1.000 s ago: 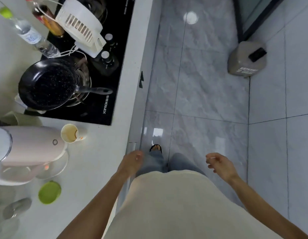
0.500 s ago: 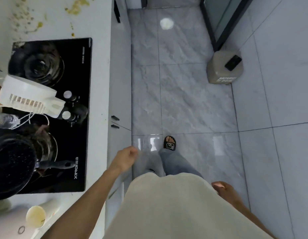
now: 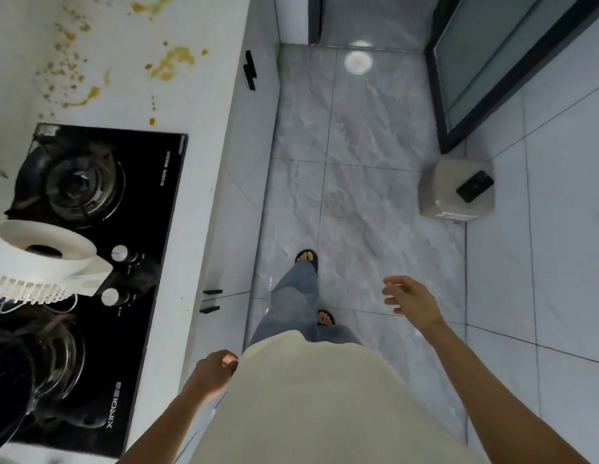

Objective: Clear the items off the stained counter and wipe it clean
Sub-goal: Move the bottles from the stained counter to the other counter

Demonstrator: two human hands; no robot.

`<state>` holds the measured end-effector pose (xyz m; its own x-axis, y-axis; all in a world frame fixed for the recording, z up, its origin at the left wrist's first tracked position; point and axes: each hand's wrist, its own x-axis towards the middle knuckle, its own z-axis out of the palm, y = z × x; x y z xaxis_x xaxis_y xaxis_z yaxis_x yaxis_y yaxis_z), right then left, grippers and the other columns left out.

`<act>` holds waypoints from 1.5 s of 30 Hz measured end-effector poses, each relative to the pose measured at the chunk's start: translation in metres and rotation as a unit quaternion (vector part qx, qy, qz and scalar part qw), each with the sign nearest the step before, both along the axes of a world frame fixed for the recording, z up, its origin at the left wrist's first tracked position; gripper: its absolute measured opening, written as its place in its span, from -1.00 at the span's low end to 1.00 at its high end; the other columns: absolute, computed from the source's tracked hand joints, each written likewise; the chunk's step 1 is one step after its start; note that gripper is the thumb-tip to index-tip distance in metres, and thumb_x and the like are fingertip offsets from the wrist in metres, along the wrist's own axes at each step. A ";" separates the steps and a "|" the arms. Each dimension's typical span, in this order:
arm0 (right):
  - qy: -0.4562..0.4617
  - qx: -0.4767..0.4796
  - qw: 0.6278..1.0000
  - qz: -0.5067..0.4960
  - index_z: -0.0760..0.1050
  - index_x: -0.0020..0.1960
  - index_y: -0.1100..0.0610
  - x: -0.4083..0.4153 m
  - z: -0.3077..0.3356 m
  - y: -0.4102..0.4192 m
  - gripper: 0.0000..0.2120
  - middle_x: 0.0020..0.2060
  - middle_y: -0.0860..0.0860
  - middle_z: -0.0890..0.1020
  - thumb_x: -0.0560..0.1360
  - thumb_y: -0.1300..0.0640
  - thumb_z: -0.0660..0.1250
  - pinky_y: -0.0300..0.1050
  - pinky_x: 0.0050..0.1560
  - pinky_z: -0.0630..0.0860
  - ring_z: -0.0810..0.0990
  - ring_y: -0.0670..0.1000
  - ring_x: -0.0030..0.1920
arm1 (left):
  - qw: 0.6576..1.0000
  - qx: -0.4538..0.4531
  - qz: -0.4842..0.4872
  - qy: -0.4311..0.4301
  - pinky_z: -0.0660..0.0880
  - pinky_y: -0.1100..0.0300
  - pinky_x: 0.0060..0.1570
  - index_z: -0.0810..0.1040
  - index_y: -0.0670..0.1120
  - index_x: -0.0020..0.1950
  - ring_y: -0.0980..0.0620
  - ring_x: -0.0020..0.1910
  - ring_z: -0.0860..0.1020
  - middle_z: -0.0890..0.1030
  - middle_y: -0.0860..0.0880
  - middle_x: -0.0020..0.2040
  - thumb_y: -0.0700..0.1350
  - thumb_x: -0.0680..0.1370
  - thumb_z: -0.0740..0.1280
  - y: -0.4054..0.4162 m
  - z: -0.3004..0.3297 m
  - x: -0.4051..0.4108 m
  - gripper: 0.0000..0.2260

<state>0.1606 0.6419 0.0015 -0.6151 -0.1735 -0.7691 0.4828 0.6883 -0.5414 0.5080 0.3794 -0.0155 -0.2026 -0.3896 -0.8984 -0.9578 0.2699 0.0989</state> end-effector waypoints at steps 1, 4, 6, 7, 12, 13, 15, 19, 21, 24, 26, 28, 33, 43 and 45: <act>0.000 0.003 1.000 0.006 0.65 0.15 0.08 -0.014 -0.002 -0.010 -0.87 -0.03 0.05 0.74 0.64 0.15 0.36 -0.08 -0.05 0.58 0.71 0.07 -0.07 | 1.000 -0.001 0.002 0.006 0.46 0.20 -0.05 0.58 0.21 0.04 0.07 0.00 0.57 0.71 0.04 0.18 0.03 0.64 0.28 -0.008 -0.003 -0.012 -0.90; -0.002 0.016 1.000 0.023 0.65 0.14 0.06 -0.046 -0.008 -0.030 -0.87 -0.02 0.04 0.75 0.64 0.14 0.36 -0.13 -0.10 0.58 0.72 0.04 -0.10 | 1.000 0.001 0.008 0.014 0.47 0.18 0.03 0.59 0.15 0.06 0.04 0.04 0.57 0.71 0.01 0.20 0.02 0.65 0.27 -0.038 -0.011 -0.061 -0.90; -0.013 0.040 0.999 0.026 0.65 0.15 0.08 -0.062 -0.009 -0.039 -0.86 -0.01 0.07 0.74 0.64 0.16 0.35 -0.15 -0.14 0.57 0.71 0.04 -0.12 | 0.999 -0.008 0.009 0.030 0.52 0.11 0.07 0.64 0.03 0.06 -0.04 0.11 0.63 0.72 -0.04 0.16 -0.02 0.66 0.26 -0.062 -0.014 -0.102 -0.83; -0.019 0.056 0.998 0.028 0.64 0.16 0.10 -0.068 -0.009 -0.041 -0.85 -0.01 0.08 0.74 0.65 0.17 0.33 -0.15 -0.15 0.55 0.70 0.05 -0.14 | 0.999 -0.009 0.005 0.042 0.51 0.09 0.10 0.66 -0.02 0.07 -0.08 0.17 0.64 0.71 -0.08 0.16 -0.04 0.67 0.24 -0.073 -0.012 -0.123 -0.80; -0.069 0.127 0.989 0.018 0.62 0.18 0.25 -0.096 -0.012 -0.031 -0.82 -0.07 0.20 0.70 0.68 0.27 0.27 -0.15 -0.29 0.38 0.58 0.09 -0.25 | 0.994 -0.005 0.053 0.097 0.52 -0.11 0.37 0.62 -0.17 0.32 -0.21 0.26 0.63 0.67 -0.19 0.27 -0.04 0.71 0.22 -0.131 0.003 -0.246 -0.69; -0.070 0.143 0.987 0.019 0.62 0.18 0.24 -0.101 -0.013 -0.029 -0.82 -0.07 0.20 0.71 0.68 0.27 0.27 -0.17 -0.32 0.37 0.57 0.08 -0.26 | 0.992 -0.007 0.057 0.109 0.52 -0.10 0.37 0.62 -0.18 0.31 -0.21 0.25 0.64 0.67 -0.19 0.27 -0.04 0.71 0.22 -0.141 0.007 -0.268 -0.69; -0.068 0.157 0.985 0.019 0.63 0.16 0.17 -0.114 -0.010 -0.032 -0.84 -0.12 0.08 0.71 0.67 0.21 0.30 -0.20 -0.35 0.41 0.60 0.00 -0.27 | 0.990 -0.003 0.060 0.126 0.51 -0.03 0.37 0.62 -0.17 0.30 -0.17 0.23 0.63 0.66 -0.16 0.27 -0.01 0.72 0.20 -0.158 0.013 -0.313 -0.67; -0.097 0.164 0.981 0.022 0.59 0.19 0.13 -0.162 -0.007 -0.045 -0.87 -0.06 0.05 0.66 0.68 0.16 0.31 -0.03 -0.04 0.53 0.61 0.00 -0.14 | 0.986 -0.020 0.047 0.158 0.50 0.05 0.32 0.62 -0.15 0.31 -0.14 0.20 0.63 0.67 -0.15 0.25 0.02 0.71 0.21 -0.189 0.021 -0.386 -0.66; -0.095 0.168 0.981 0.022 0.59 0.19 0.15 -0.194 -0.009 -0.058 -0.86 -0.06 0.08 0.66 0.68 0.17 0.31 -0.06 -0.14 0.53 0.60 0.01 -0.16 | 0.985 -0.007 0.063 0.160 0.51 -0.04 0.38 0.62 -0.17 0.30 -0.16 0.19 0.64 0.67 -0.18 0.24 -0.01 0.71 0.23 -0.201 0.018 -0.416 -0.68; -0.064 0.177 0.980 0.062 0.62 0.16 0.17 -0.251 -0.013 -0.087 -0.85 -0.15 0.07 0.65 0.69 0.18 0.29 -0.28 -0.40 0.47 0.57 -0.01 -0.26 | 0.988 -0.002 0.053 0.148 0.48 -0.07 0.42 0.57 -0.17 0.39 -0.16 0.25 0.63 0.64 -0.16 0.30 -0.01 0.71 0.24 -0.218 0.013 -0.448 -0.66; -0.066 0.162 0.983 0.060 0.63 0.16 0.15 -0.295 -0.015 -0.110 -0.85 -0.09 0.09 0.69 0.67 0.15 0.30 -0.19 -0.26 0.54 0.62 0.04 -0.19 | 0.991 -0.003 0.052 0.122 0.46 -0.04 0.44 0.54 -0.16 0.43 -0.15 0.31 0.61 0.62 -0.15 0.36 0.00 0.72 0.23 -0.224 0.009 -0.458 -0.64; -0.058 0.139 0.987 0.063 0.63 0.17 0.14 -0.339 -0.016 -0.139 -0.84 -0.02 0.13 0.72 0.65 0.14 0.33 -0.05 -0.08 0.56 0.67 0.12 -0.09 | 0.995 -0.013 0.045 0.093 0.45 0.00 0.45 0.55 -0.12 0.43 -0.14 0.36 0.58 0.61 -0.11 0.39 0.03 0.73 0.21 -0.227 0.008 -0.461 -0.63; -0.017 0.082 0.984 0.156 0.59 0.23 0.16 -0.442 -0.018 -0.235 -0.81 0.01 0.13 0.71 0.67 0.15 0.31 -0.09 -0.09 0.54 0.66 0.09 -0.08 | 0.988 -0.020 0.131 0.079 0.57 0.03 0.19 0.68 -0.04 0.13 -0.16 0.13 0.68 0.73 -0.10 0.08 0.03 0.64 0.21 -0.226 0.003 -0.454 -0.72; 0.023 -0.017 0.965 0.262 0.63 0.19 0.04 -0.541 -0.001 -0.428 -0.84 0.00 0.00 0.73 0.65 0.09 0.35 -0.01 0.07 0.62 0.73 0.03 0.00 | 0.956 -0.011 0.294 0.023 0.63 0.18 -0.19 0.68 0.04 -0.03 0.00 -0.11 0.71 0.74 0.00 -0.14 -0.04 0.64 0.31 -0.244 -0.008 -0.456 -0.84; 0.026 -0.025 0.961 0.275 0.63 0.15 0.00 -0.550 -0.002 -0.449 -0.88 -0.01 -0.03 0.74 0.65 0.09 0.35 -0.06 0.02 0.60 0.72 0.01 -0.02 | 0.953 -0.010 0.302 0.023 0.67 0.06 -0.02 0.68 0.00 -0.02 -0.04 -0.06 0.72 0.74 -0.03 -0.11 -0.07 0.65 0.29 -0.262 -0.015 -0.469 -0.83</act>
